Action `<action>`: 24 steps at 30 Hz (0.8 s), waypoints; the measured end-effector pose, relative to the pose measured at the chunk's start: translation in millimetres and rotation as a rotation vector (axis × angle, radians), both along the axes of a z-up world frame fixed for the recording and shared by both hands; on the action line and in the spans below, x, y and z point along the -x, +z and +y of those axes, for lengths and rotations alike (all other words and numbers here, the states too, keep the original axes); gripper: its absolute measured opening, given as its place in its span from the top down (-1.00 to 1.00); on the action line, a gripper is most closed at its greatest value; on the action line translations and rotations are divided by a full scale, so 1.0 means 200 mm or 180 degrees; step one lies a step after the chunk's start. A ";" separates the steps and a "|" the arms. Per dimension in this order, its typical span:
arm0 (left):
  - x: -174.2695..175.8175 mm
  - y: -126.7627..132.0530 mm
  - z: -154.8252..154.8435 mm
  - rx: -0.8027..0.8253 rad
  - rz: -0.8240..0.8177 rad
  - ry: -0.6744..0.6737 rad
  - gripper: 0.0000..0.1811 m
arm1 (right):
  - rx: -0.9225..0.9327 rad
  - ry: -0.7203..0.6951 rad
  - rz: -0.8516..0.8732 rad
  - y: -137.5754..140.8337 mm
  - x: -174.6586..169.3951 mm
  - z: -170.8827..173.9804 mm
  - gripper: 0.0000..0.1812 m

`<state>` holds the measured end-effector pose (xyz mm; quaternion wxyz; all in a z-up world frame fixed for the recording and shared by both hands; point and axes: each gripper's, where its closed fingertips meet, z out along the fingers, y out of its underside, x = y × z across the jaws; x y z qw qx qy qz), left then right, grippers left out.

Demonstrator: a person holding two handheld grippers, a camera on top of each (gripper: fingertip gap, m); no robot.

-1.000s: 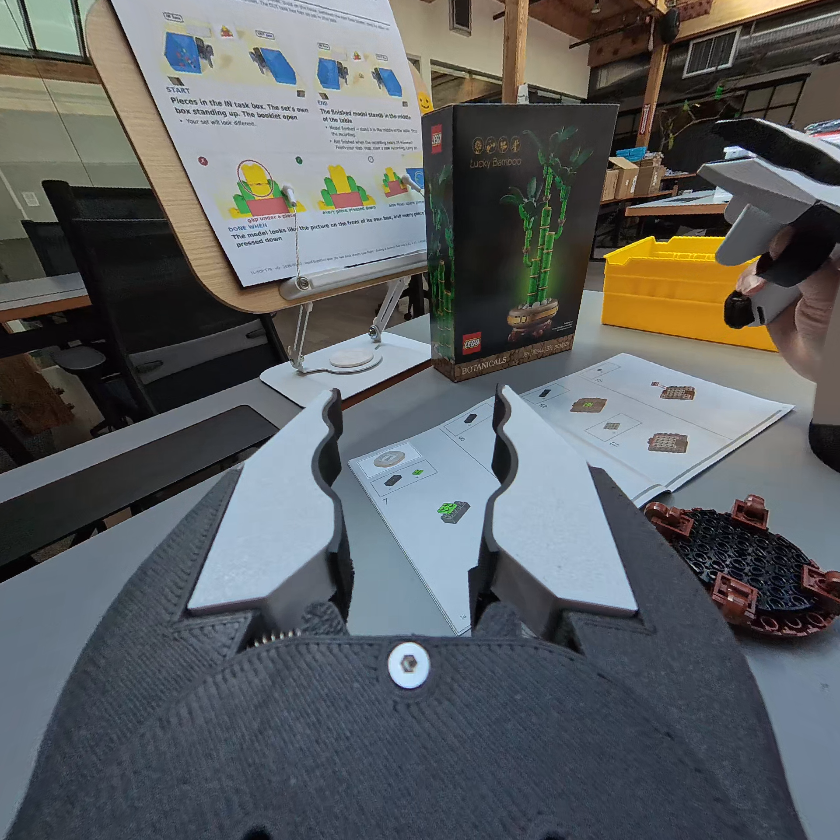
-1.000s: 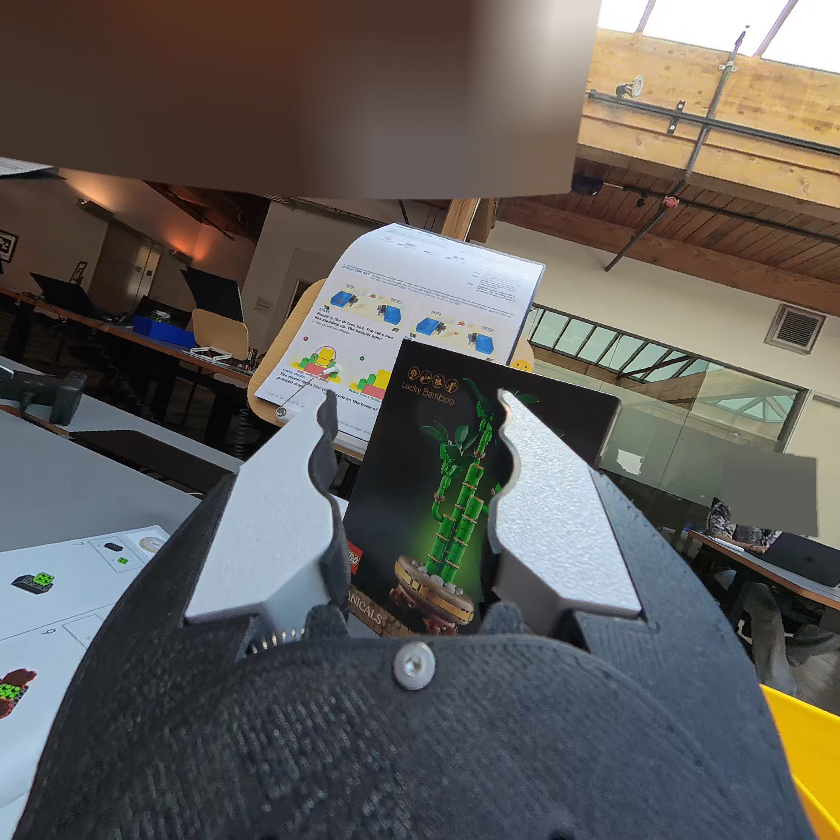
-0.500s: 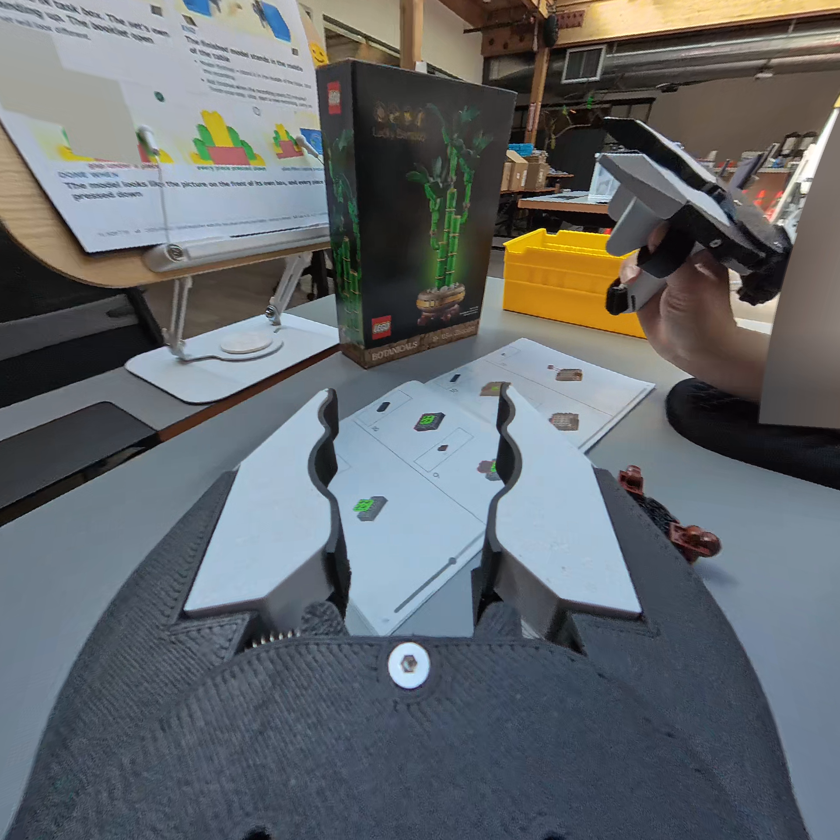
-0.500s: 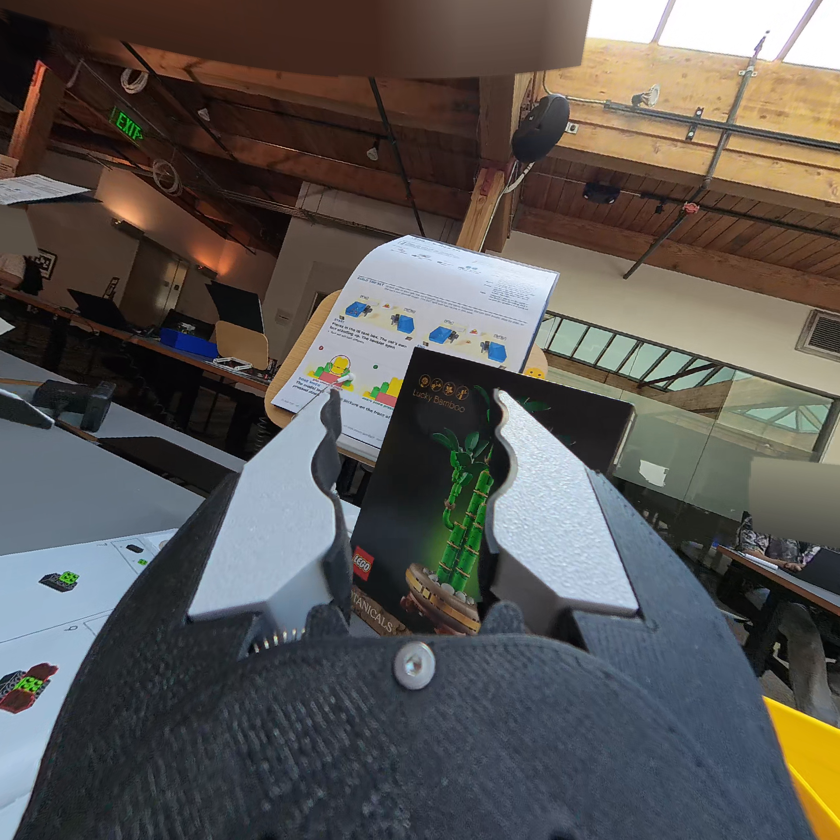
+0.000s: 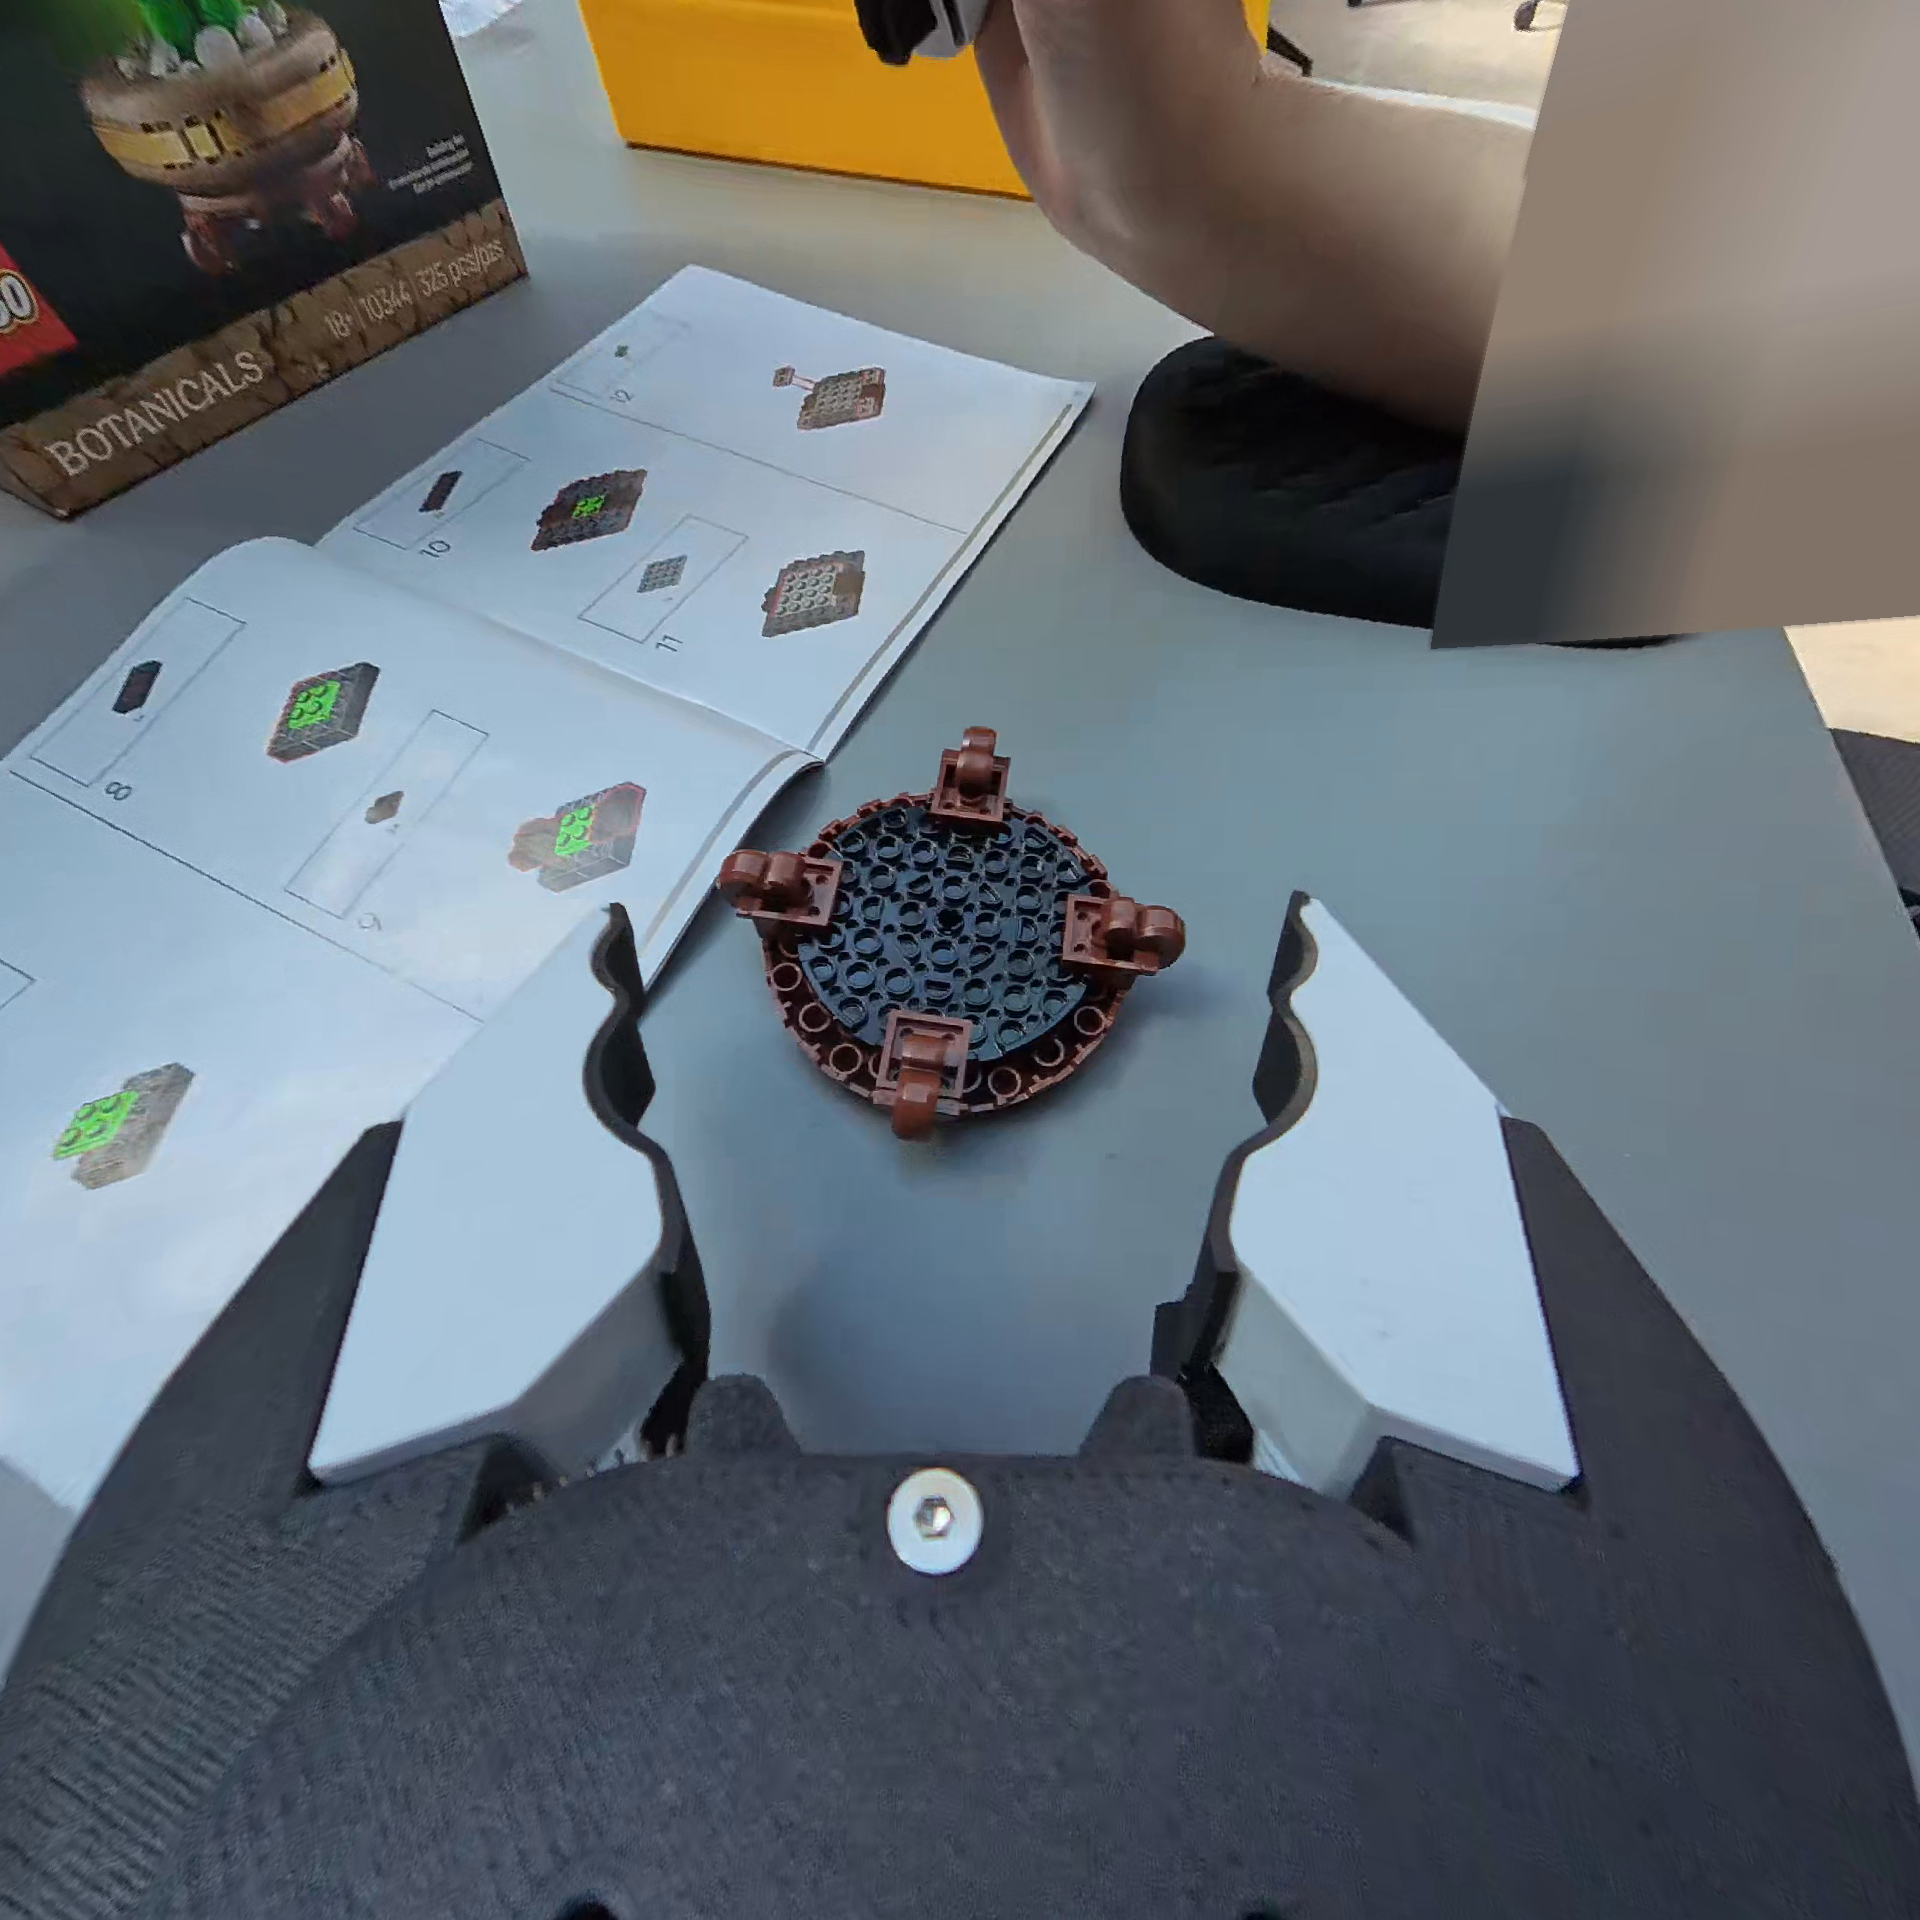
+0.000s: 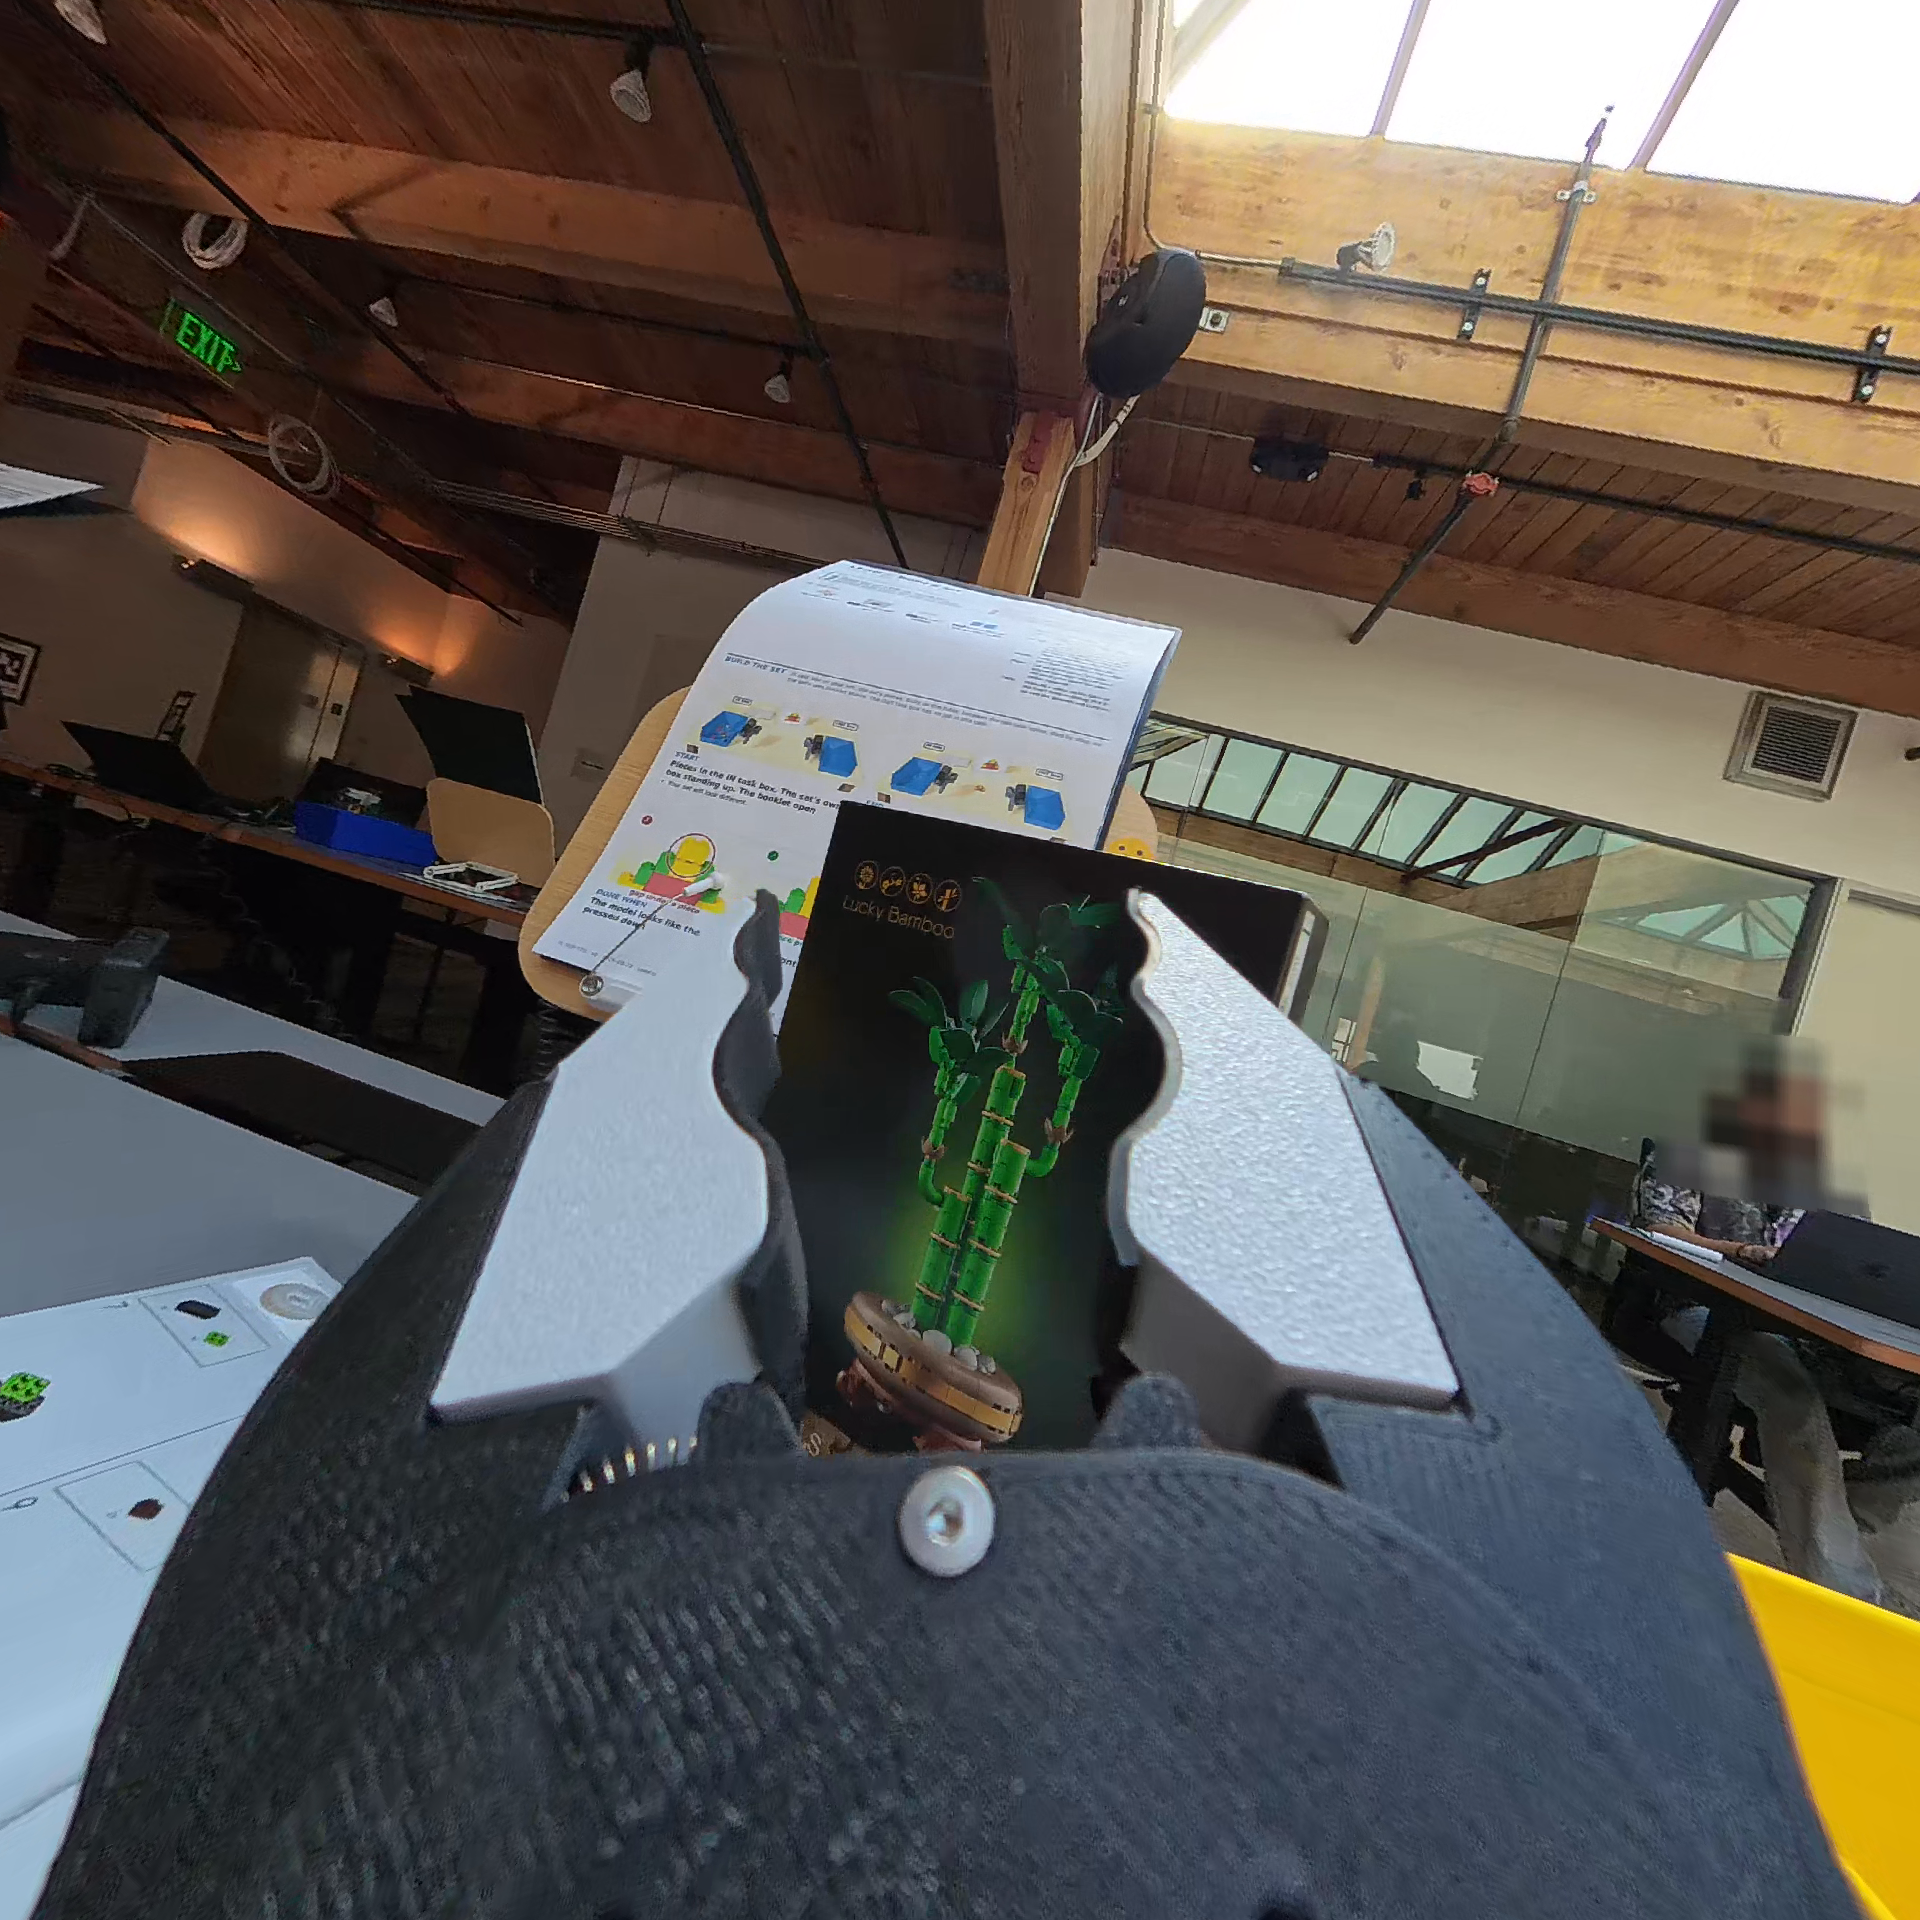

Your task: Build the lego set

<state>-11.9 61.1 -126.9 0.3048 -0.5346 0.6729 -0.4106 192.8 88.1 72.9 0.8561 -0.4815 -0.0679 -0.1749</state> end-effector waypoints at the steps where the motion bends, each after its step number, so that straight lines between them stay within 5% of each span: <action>1: 0.00 -0.01 -0.01 -0.0010 0.0043 -0.0001 -0.33 | -0.0001 -0.0021 0.0000 0.00 -0.01 0.00 0.30; 24: -0.03 -0.17 0.02 -0.0361 0.0587 0.0161 -0.14 | -0.0093 -0.0192 0.0150 0.02 -0.13 -0.05 0.30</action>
